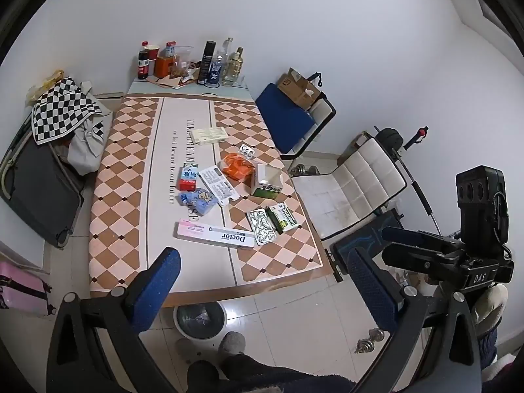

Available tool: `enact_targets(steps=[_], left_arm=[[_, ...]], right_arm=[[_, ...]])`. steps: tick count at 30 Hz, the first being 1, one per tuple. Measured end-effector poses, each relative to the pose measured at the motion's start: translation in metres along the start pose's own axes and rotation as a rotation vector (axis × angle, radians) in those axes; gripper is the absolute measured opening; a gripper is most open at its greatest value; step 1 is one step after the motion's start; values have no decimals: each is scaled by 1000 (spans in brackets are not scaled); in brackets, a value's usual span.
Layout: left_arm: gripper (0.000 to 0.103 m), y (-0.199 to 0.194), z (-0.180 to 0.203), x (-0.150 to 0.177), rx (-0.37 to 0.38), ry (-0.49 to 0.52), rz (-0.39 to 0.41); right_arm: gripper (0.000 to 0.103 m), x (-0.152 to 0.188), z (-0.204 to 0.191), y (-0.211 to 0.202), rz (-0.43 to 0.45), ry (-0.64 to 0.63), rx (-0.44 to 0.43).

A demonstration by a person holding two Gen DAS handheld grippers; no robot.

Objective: Collect trash

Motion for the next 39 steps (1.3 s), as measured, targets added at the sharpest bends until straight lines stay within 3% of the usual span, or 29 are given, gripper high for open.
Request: enact_targets(steps=[20, 39], left_arm=[[103, 16, 21, -4, -5, 16, -6], [103, -1, 25, 0, 6, 17, 2]], right_arm=[[103, 0, 1, 0, 1, -11, 17], [103, 0, -6, 4, -3, -15, 19]])
Point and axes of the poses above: each gripper's, at about its wrist camera, not at the fingertips, and y roughly the way its jaws point, z to its right, x to its underside, the point moved 6 cm from there along y, roughly the way its jaws point, and after that the axes turned 7 degrees about -x, right-handed, at the moved point
